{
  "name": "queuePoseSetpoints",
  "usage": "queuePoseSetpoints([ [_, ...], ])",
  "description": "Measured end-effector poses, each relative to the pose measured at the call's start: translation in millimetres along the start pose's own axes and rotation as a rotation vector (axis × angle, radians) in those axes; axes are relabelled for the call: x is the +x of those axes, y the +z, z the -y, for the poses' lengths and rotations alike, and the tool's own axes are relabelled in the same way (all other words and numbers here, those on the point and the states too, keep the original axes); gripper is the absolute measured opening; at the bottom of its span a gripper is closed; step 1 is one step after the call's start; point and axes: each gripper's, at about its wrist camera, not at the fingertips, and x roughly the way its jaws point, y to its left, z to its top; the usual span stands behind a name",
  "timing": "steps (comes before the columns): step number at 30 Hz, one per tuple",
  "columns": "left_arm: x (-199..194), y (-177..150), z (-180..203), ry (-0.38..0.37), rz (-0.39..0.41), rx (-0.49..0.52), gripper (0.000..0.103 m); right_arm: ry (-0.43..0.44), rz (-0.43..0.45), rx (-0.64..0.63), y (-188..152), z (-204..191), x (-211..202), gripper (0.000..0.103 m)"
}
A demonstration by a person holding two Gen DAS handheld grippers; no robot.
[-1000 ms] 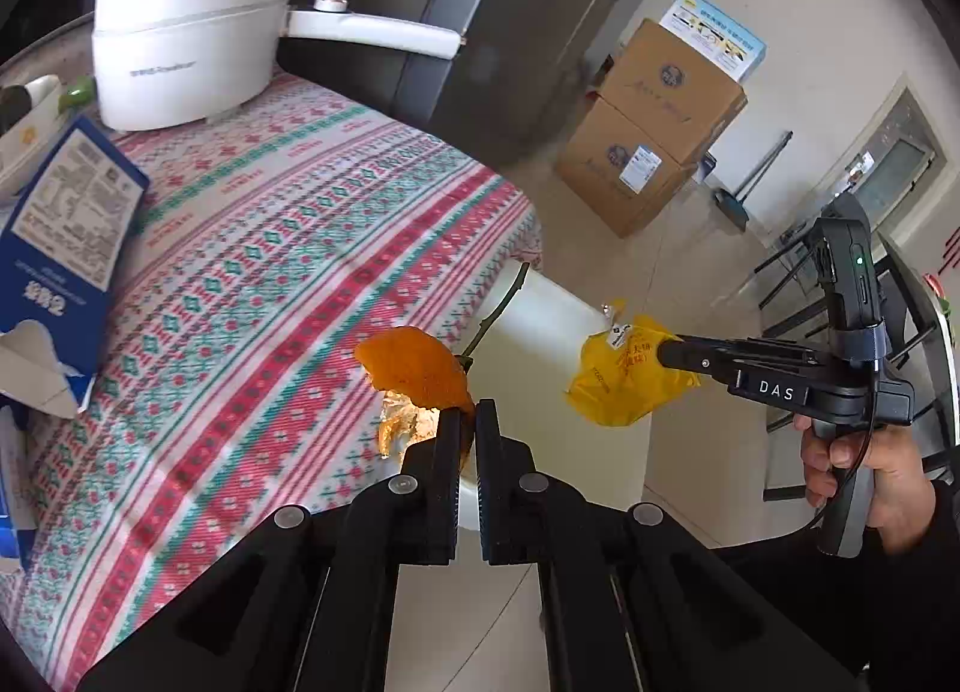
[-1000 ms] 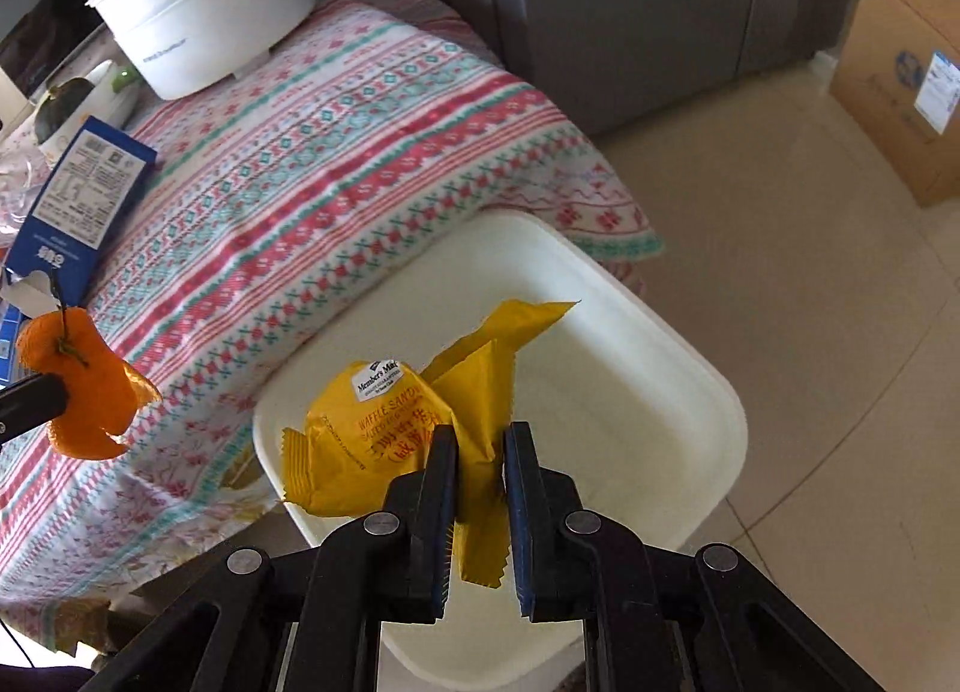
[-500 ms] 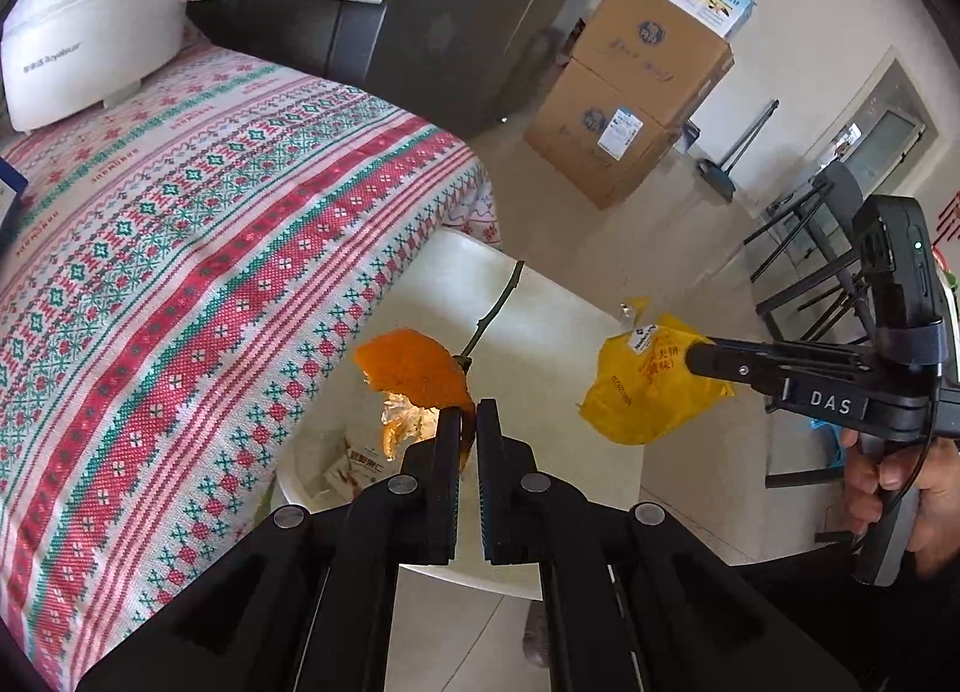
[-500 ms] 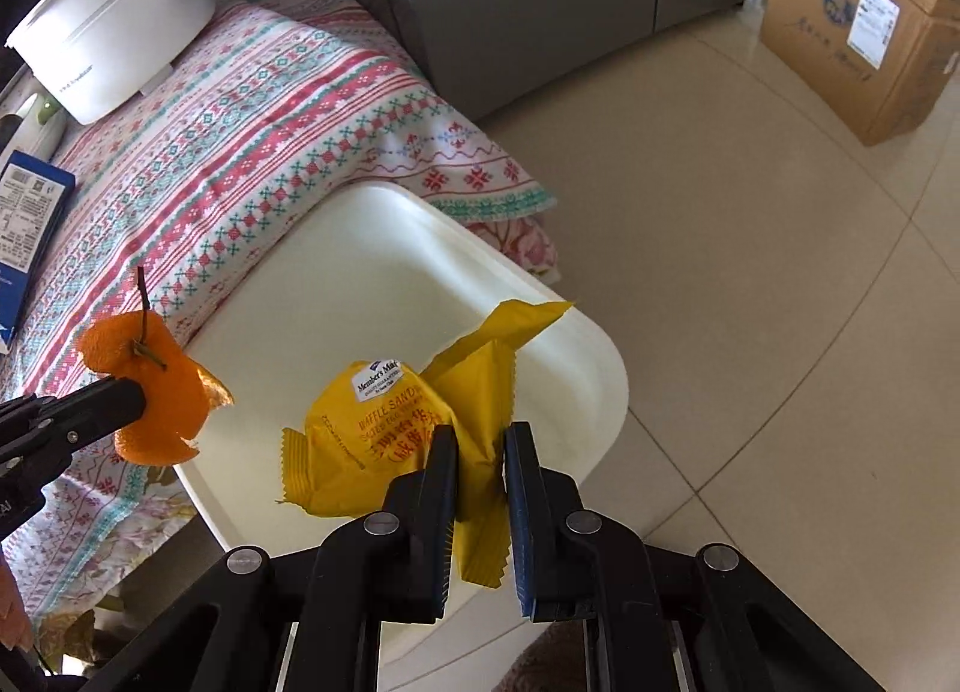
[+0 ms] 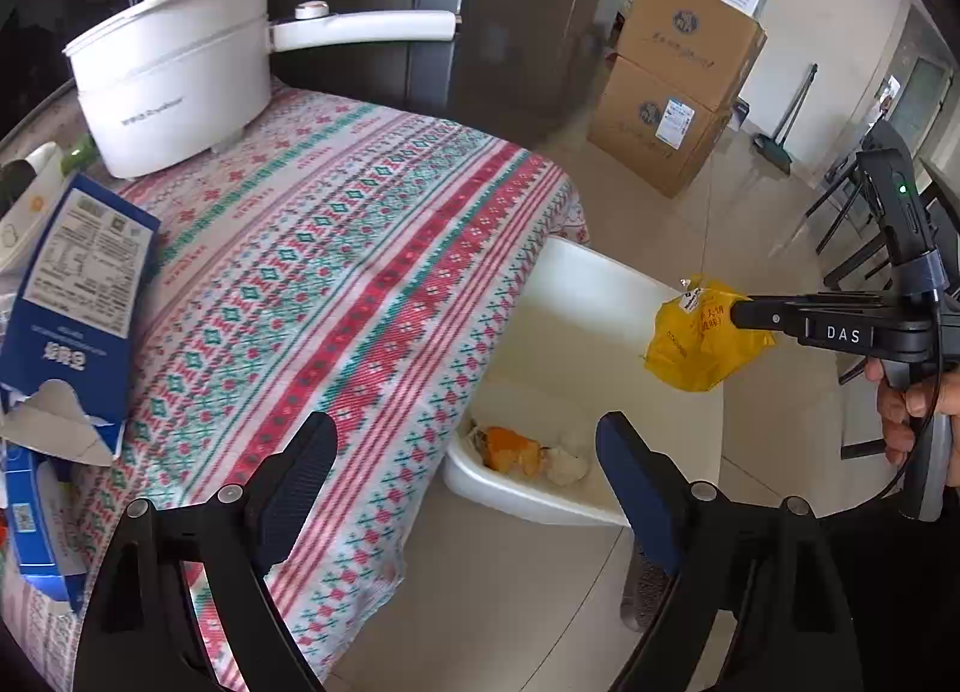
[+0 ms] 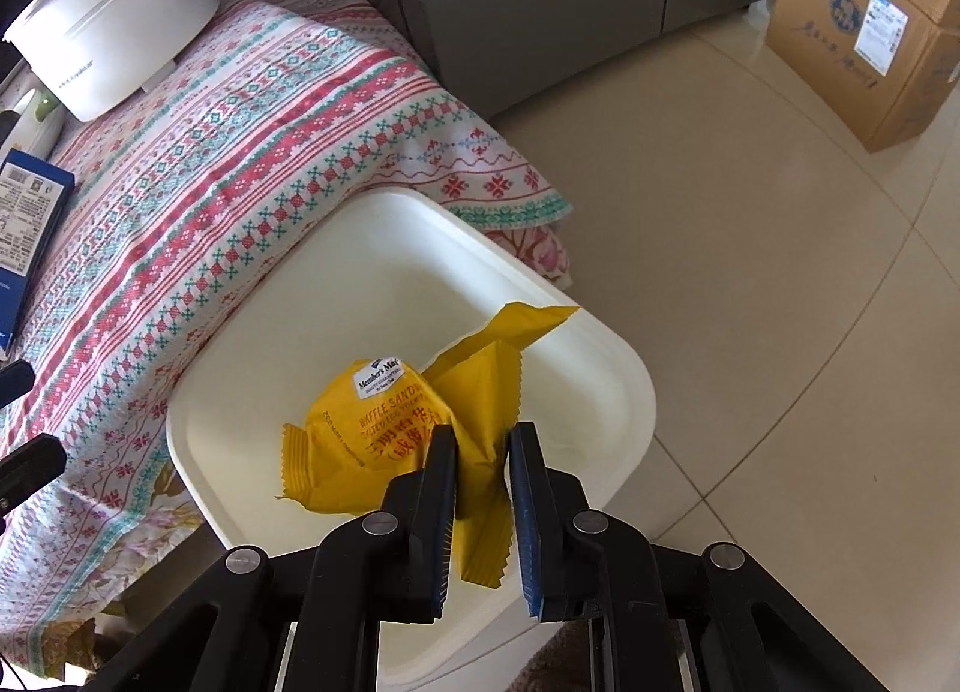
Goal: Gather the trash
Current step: 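Carry the peel and yellow bag over the white bin and release both, then grasp the blue biscuit box with the left tool while the right tool grasps another blue box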
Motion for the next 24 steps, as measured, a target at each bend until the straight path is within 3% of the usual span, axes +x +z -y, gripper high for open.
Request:
queuePoseSetpoints([
  [1, -6.7, -1.1, -5.0, 0.008, 0.001, -0.003, 0.091, -0.003, 0.003, 0.000, 1.7, -3.4, -0.4, 0.021],
  [3, -21.6, -3.6, -16.5, 0.037, 0.010, -0.009, 0.092, -0.004, 0.009, 0.003, 5.4, -9.8, -2.0, 0.039],
  [4, -28.6, -4.1, -23.0, 0.054, 0.015, -0.014, 0.093, -0.006, 0.019, 0.011, 7.2, -12.8, -4.1, 0.057],
  [5, -35.3, -5.0, -29.9, 0.071, 0.020, -0.023, 0.093, -0.003, 0.032, 0.018, 9.1, -15.9, -6.9, 0.067],
  [16, -94.8, -43.4, -136.6, 0.195, 0.035, -0.209, 0.097, 0.078, 0.094, -0.079, 32.6, -89.8, -26.0, 0.078],
  [24, -98.6, -77.0, -200.6, 0.168, -0.005, -0.371, 0.097, 0.134, 0.089, -0.127, 43.3, -142.9, -20.4, 0.082],
])
